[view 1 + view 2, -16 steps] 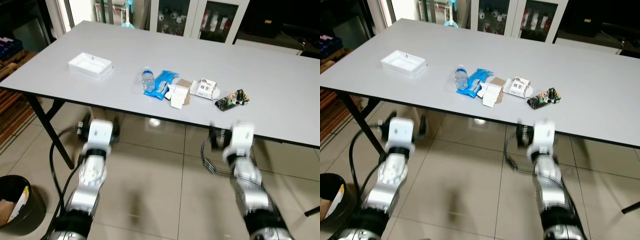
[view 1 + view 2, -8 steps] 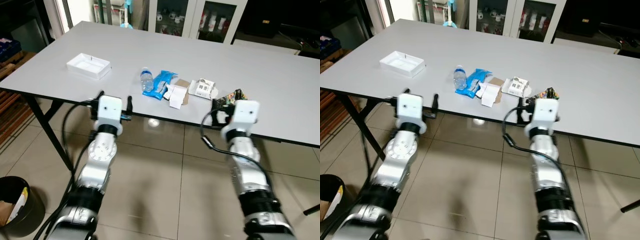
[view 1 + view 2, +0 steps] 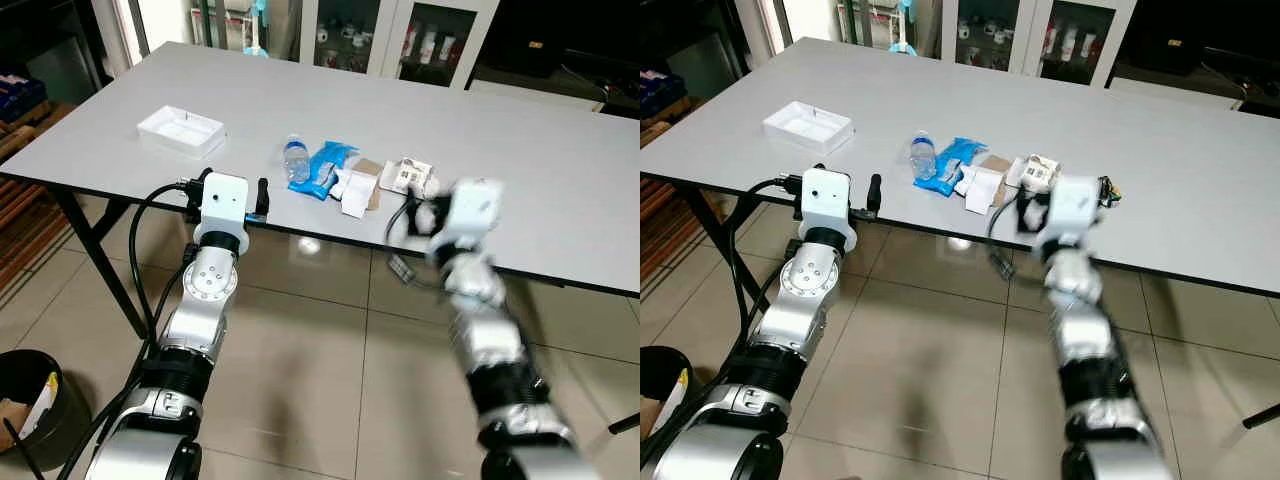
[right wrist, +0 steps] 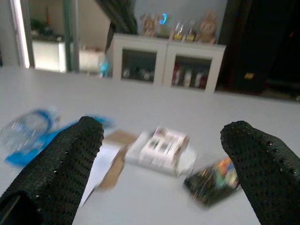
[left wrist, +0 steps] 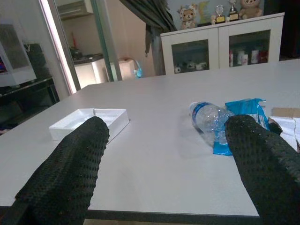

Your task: Picking trash to rubbish bin

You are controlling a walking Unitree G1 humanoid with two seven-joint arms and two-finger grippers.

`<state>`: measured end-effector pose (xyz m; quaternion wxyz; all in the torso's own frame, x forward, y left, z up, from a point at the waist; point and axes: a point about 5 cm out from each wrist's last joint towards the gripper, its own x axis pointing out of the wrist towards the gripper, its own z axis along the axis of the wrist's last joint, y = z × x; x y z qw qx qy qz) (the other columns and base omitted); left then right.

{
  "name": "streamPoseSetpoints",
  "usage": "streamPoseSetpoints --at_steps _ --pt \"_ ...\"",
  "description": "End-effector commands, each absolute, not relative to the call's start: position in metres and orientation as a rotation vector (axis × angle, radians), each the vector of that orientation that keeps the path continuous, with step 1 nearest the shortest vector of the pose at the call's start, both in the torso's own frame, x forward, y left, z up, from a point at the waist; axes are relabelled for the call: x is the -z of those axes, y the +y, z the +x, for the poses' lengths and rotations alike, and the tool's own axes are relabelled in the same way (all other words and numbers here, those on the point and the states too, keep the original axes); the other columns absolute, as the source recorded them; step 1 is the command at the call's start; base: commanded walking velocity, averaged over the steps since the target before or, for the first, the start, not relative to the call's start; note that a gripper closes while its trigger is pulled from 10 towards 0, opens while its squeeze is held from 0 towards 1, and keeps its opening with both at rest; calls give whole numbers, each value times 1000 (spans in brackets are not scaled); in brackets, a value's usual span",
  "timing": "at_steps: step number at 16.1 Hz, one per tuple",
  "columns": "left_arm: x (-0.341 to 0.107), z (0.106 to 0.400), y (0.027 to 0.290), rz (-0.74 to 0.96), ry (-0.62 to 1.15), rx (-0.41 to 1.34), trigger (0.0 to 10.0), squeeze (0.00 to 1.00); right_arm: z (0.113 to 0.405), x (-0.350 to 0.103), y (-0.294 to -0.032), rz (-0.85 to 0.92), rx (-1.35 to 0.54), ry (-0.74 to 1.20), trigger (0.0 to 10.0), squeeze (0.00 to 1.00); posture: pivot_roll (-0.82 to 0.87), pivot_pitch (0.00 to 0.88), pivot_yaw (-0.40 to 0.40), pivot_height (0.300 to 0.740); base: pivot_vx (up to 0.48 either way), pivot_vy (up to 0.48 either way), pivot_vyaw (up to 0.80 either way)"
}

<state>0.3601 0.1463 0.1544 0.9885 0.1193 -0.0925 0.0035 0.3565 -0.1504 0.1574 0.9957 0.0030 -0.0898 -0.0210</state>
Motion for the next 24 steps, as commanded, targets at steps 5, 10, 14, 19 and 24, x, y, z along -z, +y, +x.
streamPoseSetpoints --at_steps 5,10,14,19,24 --pt "-149 358 143 247 -175 3 10000 0 359 -154 -148 13 45 -156 10000 0 15 0 -97 740 0 -125 0" --pt "-145 358 148 246 -158 -15 10000 0 356 -150 -144 26 28 -155 10000 0 10 0 -95 740 0 -316 -320" --pt "-144 358 151 242 -156 -27 10000 0 357 -150 -142 23 22 -152 10000 0 17 0 -103 740 0 -317 0" --pt "-146 358 154 240 -161 -38 10000 0 358 -151 -141 20 16 -148 10000 0 18 0 -105 740 0 -316 0" --pt "-146 357 158 241 -158 -64 10000 0 356 -147 -144 19 31 -134 10000 0 14 0 -105 740 0 -274 0"
